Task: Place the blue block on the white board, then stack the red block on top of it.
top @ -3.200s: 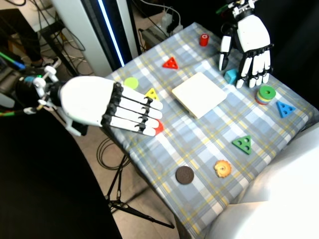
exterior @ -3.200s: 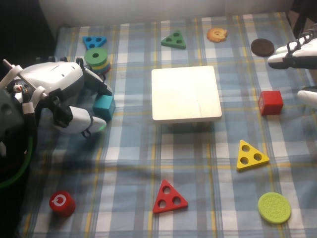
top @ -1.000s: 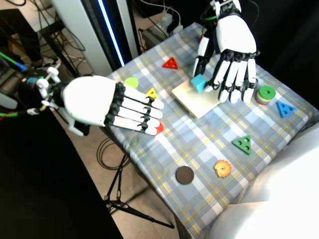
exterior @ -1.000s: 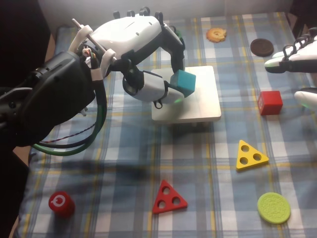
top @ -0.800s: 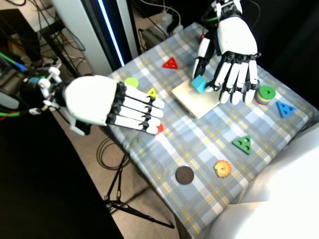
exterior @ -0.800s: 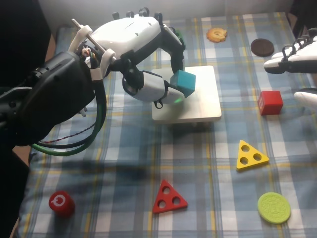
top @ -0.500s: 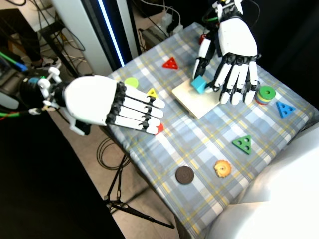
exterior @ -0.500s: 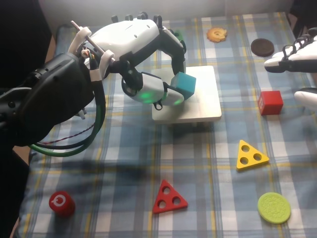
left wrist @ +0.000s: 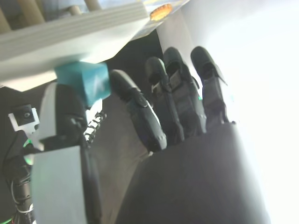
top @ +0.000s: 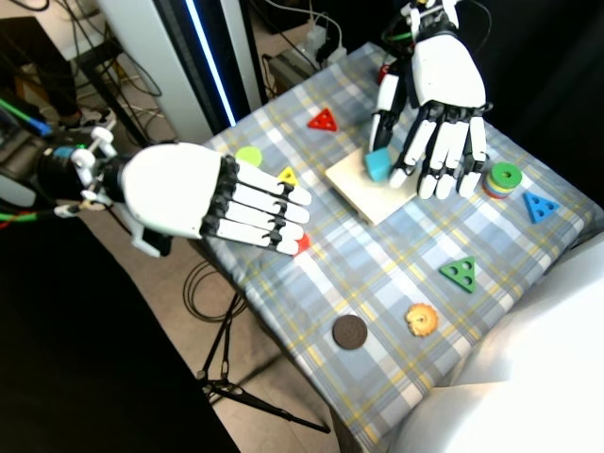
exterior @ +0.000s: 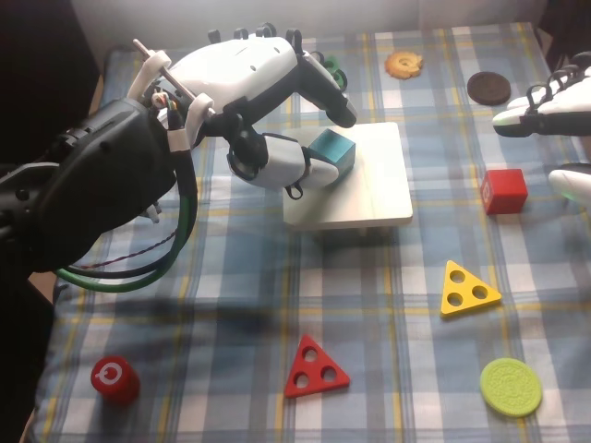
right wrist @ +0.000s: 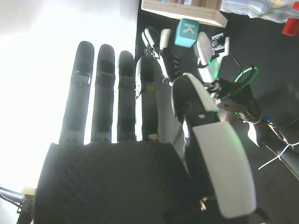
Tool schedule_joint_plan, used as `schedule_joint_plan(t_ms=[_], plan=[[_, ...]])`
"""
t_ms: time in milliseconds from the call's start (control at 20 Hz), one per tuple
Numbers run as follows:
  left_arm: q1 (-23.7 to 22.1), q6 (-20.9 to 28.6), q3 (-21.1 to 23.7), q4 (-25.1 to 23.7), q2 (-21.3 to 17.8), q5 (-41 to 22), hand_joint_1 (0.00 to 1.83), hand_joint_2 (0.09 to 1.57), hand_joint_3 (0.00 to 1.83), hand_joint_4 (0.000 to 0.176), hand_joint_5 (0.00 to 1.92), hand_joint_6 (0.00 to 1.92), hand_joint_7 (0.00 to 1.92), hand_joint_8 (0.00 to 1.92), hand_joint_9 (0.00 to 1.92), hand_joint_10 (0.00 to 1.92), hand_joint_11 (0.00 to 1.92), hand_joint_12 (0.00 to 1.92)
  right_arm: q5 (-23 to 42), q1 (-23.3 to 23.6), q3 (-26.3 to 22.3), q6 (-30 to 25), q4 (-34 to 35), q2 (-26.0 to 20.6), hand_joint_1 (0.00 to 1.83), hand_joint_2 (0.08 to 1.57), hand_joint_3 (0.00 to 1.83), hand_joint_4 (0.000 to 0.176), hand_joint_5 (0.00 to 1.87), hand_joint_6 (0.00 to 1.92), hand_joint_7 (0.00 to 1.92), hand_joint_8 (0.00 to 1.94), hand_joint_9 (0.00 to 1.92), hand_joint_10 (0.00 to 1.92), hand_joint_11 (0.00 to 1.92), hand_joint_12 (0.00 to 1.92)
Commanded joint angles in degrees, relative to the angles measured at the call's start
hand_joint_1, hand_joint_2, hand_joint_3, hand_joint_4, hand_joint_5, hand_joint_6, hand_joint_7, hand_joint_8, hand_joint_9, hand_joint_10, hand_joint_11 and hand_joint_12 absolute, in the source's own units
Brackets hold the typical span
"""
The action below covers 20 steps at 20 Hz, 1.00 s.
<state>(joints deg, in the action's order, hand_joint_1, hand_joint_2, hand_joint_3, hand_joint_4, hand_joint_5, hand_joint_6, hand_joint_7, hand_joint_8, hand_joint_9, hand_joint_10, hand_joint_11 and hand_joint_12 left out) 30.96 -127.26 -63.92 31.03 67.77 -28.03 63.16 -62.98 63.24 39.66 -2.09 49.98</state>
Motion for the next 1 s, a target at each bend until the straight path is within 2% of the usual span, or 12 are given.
schedule_joint_plan(t_ms=[0, 150, 250, 300, 400, 450, 550, 600, 700, 750, 850, 950], plan=[[-0.5, 0.2, -0.3, -1.0, 0.3, -5.8, 1.02, 1.01, 0.00, 0.102, 0.90, 0.00, 0.61, 0.00, 0.49, 0.00, 0.08, 0.61, 7.1, 0.9, 0.3, -0.4, 1.4, 0.0, 0.51, 1.44, 0.00, 0.000, 0.54, 0.00, 0.59, 0.00, 0.57, 0.00, 0.43, 0.32], [-0.3, 0.2, -0.1, -0.9, 0.1, -6.1, 1.01, 1.00, 0.00, 0.116, 0.83, 0.00, 0.58, 0.00, 0.48, 0.00, 0.07, 0.62, 7.1, 0.9, 0.2, -0.5, 1.4, 0.0, 0.51, 1.44, 0.00, 0.000, 0.54, 0.00, 0.58, 0.00, 0.56, 0.00, 0.43, 0.32], [0.3, 0.3, 1.5, -1.0, -0.9, -8.0, 0.95, 0.97, 0.00, 0.134, 0.62, 0.00, 0.53, 0.00, 0.45, 0.00, 0.05, 0.61, 7.1, 0.9, 0.2, -0.6, 1.4, 0.1, 0.51, 1.44, 0.00, 0.000, 0.54, 0.00, 0.58, 0.00, 0.56, 0.00, 0.42, 0.32], [0.4, 0.4, 2.0, -1.2, -1.3, -8.7, 0.94, 0.96, 0.00, 0.129, 0.54, 0.00, 0.52, 0.00, 0.44, 0.00, 0.05, 0.62, 7.1, 0.9, 0.2, -0.6, 1.4, 0.1, 0.52, 1.44, 0.00, 0.000, 0.54, 0.00, 0.58, 0.00, 0.57, 0.00, 0.43, 0.33], [1.4, 4.3, 4.2, -3.1, -3.3, -12.3, 0.90, 0.90, 0.00, 0.155, 0.40, 0.00, 0.44, 0.00, 0.36, 0.00, 0.03, 0.61, 7.0, 1.2, 0.4, -0.6, 1.4, 0.4, 0.55, 1.39, 0.00, 0.000, 0.53, 0.00, 0.57, 0.00, 0.55, 0.00, 0.41, 0.33], [2.1, 7.6, 4.9, -4.3, -4.3, -13.9, 0.87, 0.90, 0.00, 0.172, 0.37, 0.00, 0.41, 0.00, 0.32, 0.00, 0.00, 0.57, 6.9, 1.3, 0.5, -0.6, 1.4, 0.6, 0.54, 1.37, 0.00, 0.000, 0.53, 0.00, 0.56, 0.00, 0.54, 0.00, 0.39, 0.36], [4.5, 21.0, 7.0, -8.4, -8.0, -19.9, 0.77, 0.91, 0.00, 0.176, 0.29, 0.00, 0.32, 0.00, 0.25, 0.00, 0.00, 0.44, 5.0, 2.2, 1.5, -0.6, 1.4, 1.5, 0.70, 1.30, 0.00, 0.000, 0.51, 0.00, 0.54, 0.00, 0.52, 0.00, 0.36, 0.37], [5.4, 24.5, 7.4, -9.5, -9.0, -21.4, 0.77, 0.91, 0.00, 0.176, 0.29, 0.00, 0.32, 0.00, 0.25, 0.00, 0.00, 0.44, 4.1, 2.6, 1.8, -0.6, 1.3, 1.9, 0.70, 1.30, 0.00, 0.000, 0.51, 0.00, 0.54, 0.00, 0.52, 0.00, 0.36, 0.37], [9.0, 39.4, 7.7, -12.5, -12.4, -25.5, 0.66, 0.91, 0.00, 0.176, 0.21, 0.00, 0.24, 0.00, 0.17, 0.00, 0.00, 0.41, 0.8, 4.1, 3.2, -0.6, 0.8, 3.2, 0.80, 1.15, 0.00, 0.007, 0.48, 0.00, 0.44, 0.00, 0.47, 0.00, 0.22, 0.63], [11.8, 50.2, 7.2, -14.1, -14.4, -28.4, 0.68, 0.91, 0.00, 0.176, 0.21, 0.00, 0.23, 0.00, 0.15, 0.00, 0.00, 0.42, -1.5, 5.2, 4.1, -0.6, 0.3, 4.0, 0.79, 1.11, 0.00, 0.010, 0.49, 0.00, 0.42, 0.00, 0.46, 0.00, 0.19, 0.73], [14.2, 57.9, 7.1, -15.4, -16.0, -31.1, 0.67, 0.90, 0.00, 0.161, 0.21, 0.01, 0.21, 0.00, 0.16, 0.00, 0.00, 0.47, -3.8, 6.2, 5.0, -0.5, -0.1, 4.9, 0.81, 1.03, 0.00, 0.005, 0.50, 0.00, 0.38, 0.00, 0.44, 0.00, 0.16, 0.83], [14.6, 58.8, 7.1, -15.6, -16.3, -31.8, 0.64, 0.90, 0.00, 0.152, 0.20, 0.00, 0.22, 0.00, 0.18, 0.01, 0.00, 0.56, -4.2, 6.4, 5.1, -0.3, -0.1, 5.0, 0.85, 1.00, 0.00, 0.005, 0.51, 0.00, 0.35, 0.00, 0.43, 0.00, 0.13, 0.95]])
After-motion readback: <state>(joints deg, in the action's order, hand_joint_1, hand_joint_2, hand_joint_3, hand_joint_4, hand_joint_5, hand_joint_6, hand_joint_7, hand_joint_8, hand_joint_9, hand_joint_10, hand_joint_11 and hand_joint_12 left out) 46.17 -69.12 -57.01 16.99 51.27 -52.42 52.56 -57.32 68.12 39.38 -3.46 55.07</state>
